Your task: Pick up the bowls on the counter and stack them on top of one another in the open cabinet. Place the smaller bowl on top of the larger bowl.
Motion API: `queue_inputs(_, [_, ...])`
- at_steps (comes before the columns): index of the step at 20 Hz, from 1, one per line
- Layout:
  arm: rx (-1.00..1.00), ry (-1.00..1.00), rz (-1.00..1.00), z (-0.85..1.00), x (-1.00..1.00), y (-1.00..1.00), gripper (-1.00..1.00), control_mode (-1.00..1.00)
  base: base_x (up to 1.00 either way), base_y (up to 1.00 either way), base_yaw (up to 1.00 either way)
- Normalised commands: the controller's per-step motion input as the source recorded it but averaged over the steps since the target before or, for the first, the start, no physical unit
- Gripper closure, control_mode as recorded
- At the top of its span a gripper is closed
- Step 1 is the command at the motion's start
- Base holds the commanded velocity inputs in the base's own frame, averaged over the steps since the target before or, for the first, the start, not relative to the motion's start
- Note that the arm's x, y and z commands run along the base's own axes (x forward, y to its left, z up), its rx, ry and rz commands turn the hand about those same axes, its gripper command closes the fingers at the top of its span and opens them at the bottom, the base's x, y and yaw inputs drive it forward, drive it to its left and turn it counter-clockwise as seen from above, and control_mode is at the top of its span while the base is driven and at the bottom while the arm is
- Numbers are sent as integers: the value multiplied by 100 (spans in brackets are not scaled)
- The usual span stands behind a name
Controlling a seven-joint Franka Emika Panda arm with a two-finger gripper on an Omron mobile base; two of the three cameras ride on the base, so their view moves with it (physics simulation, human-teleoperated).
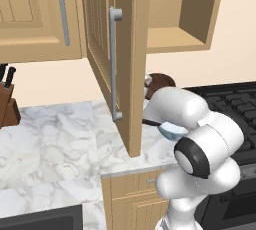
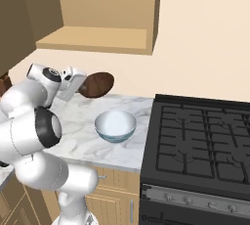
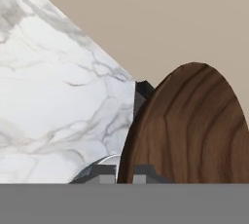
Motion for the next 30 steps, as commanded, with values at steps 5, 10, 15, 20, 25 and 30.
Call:
queue_inputs(5, [0,6,0,10,-34,-20,100,-100,0,0,0])
queue_inputs(10, [0,3,0,0,-42,-14,100,-100,0,0,0])
queue_inputs(15, [0,0,0,1,-42,-15,100,-100,0,0,0])
queue_inputs(20, [0,0,0,2,-46,-18,100,-100,0,0,0])
queue_inputs(25, [0,1,0,1,-41,-17,100,-100,0,0,0])
queue_inputs(30, [3,3,1,0,-24,-13,100,-100,0,0,0])
